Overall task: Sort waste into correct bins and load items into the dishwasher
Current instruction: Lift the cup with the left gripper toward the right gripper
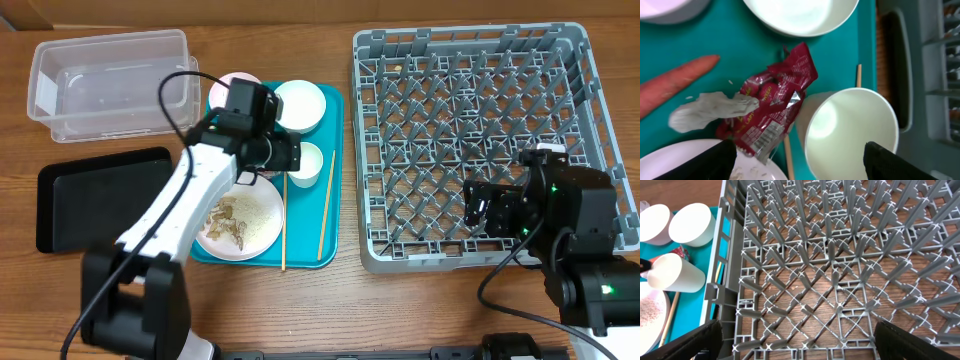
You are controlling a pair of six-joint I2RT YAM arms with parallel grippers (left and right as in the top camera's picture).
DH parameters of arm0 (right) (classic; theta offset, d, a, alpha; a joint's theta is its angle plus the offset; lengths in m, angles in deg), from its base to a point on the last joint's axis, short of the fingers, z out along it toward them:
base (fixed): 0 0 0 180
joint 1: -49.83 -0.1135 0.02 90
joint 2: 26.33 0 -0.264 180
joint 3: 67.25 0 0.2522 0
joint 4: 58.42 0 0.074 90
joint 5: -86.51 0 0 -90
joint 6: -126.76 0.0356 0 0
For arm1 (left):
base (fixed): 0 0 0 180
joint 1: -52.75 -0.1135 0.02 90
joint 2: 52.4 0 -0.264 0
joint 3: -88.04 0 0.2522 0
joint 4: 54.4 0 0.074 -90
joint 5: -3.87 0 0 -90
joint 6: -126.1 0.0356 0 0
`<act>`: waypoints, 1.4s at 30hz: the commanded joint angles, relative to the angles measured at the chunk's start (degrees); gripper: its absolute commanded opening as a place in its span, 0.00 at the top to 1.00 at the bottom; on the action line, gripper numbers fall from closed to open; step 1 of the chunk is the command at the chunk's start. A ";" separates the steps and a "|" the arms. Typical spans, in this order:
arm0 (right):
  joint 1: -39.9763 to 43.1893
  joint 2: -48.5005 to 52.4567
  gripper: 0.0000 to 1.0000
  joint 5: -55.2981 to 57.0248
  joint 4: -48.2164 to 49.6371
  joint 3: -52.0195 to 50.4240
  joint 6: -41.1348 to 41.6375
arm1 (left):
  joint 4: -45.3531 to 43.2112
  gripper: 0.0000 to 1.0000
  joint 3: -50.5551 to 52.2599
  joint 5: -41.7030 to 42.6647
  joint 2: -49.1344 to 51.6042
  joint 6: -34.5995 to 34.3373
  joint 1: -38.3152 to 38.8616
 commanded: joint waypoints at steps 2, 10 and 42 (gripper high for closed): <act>-0.26 1.03 0.00 -0.44 0.22 1.68 -0.20 | -1.07 0.24 -0.85 0.66 3.56 -1.46 1.81; -0.26 3.04 0.00 -0.44 0.00 1.68 -0.20 | -3.89 0.82 -0.85 0.90 4.44 -1.70 2.27; 6.16 14.88 0.00 -62.55 16.87 1.70 -17.77 | -2.82 0.96 -11.21 72.85 2.21 -0.63 -4.85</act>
